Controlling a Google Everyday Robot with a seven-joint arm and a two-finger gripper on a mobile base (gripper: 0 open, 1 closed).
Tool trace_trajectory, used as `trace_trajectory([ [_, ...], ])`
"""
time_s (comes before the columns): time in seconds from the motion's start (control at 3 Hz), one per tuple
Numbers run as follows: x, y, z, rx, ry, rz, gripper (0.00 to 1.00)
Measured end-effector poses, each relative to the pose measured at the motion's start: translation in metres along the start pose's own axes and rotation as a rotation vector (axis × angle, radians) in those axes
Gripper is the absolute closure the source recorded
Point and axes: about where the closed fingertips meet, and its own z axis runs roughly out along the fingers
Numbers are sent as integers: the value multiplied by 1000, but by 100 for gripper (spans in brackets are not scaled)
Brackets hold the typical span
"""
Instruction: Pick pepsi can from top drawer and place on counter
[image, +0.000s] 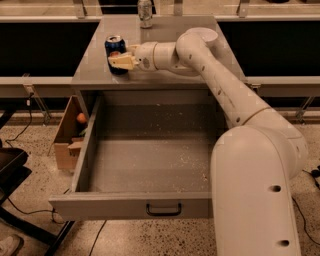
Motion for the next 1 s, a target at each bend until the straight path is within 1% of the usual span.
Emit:
trace_trajectory([
  [1.0, 0, 0, 0, 0, 0, 0, 12],
])
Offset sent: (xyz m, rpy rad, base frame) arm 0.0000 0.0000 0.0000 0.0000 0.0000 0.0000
